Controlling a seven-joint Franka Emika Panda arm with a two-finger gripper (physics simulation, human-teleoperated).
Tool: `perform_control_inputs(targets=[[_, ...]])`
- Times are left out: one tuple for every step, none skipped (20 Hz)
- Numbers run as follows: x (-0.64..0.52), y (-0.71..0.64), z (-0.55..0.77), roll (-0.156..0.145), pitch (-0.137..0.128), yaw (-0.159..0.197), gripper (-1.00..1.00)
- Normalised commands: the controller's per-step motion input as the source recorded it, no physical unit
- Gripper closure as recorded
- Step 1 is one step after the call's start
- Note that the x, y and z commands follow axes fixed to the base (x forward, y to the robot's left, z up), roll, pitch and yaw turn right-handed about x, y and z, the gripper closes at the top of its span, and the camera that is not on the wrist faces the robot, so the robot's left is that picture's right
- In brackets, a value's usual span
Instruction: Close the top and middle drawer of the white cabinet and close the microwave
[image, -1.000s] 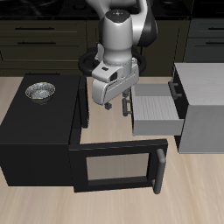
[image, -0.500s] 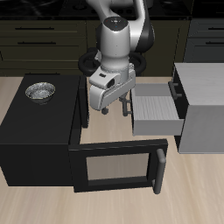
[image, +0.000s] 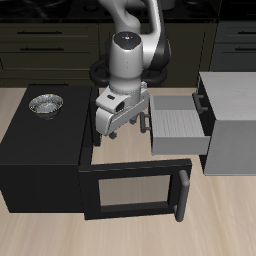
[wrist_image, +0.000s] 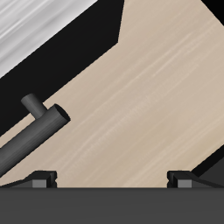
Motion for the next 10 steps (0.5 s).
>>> perform_control_inputs(targets=[[0.02,-0.05,-0.19,-0.026,0.008,0.025,-1.0],[0.04,-0.06,-0.13,-0.003,0.03,-0.031,-1.0],[0.0,0.05,-0.02,-0.009,0.001,-0.013,-1.0],[0.02,0.07,0.0,0.007,-0.023,-0.005,-1.0],[0.05,0.02,-0.02,0.012,-0.009,-0.02,-1.0],[0.04,0.2,-0.05,0.006,-0.001,-0.042,-1.0],[0.06,0.11,-0.06,0.024,-0.004,0.002,-1.0],[0.0,0.0,0.0,0.0,0.0,0.0,-1.0],[0.04,0.41,-0.22,0.056,-0.007,-0.04,-1.0],[0.07,0.2,-0.22,0.045,0.053,-0.012,-1.0]])
